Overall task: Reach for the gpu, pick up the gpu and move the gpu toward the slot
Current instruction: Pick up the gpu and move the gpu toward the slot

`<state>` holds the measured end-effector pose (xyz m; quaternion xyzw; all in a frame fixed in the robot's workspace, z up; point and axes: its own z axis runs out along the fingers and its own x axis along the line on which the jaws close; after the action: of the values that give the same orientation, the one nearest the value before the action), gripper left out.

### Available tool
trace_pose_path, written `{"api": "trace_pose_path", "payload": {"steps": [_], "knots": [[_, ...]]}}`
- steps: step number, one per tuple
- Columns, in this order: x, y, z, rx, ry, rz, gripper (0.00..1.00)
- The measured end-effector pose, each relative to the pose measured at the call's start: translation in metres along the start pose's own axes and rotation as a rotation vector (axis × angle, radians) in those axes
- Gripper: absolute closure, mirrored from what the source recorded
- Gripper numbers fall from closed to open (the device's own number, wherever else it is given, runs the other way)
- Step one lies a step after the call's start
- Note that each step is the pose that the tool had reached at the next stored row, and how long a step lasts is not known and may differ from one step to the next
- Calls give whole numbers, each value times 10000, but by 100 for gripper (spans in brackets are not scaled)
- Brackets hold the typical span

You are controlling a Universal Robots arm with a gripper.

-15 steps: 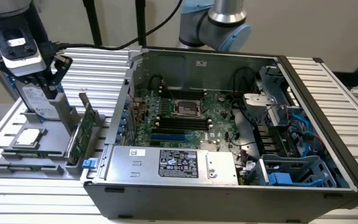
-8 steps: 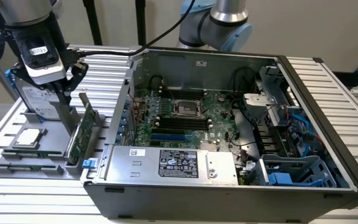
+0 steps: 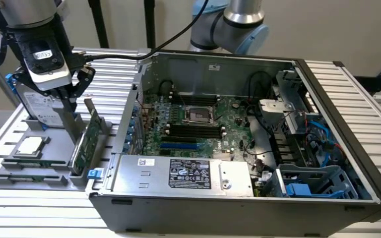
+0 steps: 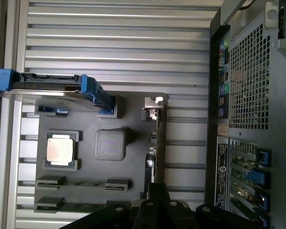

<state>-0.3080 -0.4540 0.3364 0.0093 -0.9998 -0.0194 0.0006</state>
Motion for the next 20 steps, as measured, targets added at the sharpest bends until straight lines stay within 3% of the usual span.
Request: {"api": "trace_pose_path", "payload": {"steps": [10,13,14,16,18,19,20], "knots": [[0,0,0,0,0,4,88],[0,0,0,0,0,5,70],[0,0,0,3,0,5,70],[0,0,4,28,0,6,58],[3,-1,31,79,2,7,58],[5,-2,49,97,0,7,52],[10,-2,67,106,0,7,52]]}}
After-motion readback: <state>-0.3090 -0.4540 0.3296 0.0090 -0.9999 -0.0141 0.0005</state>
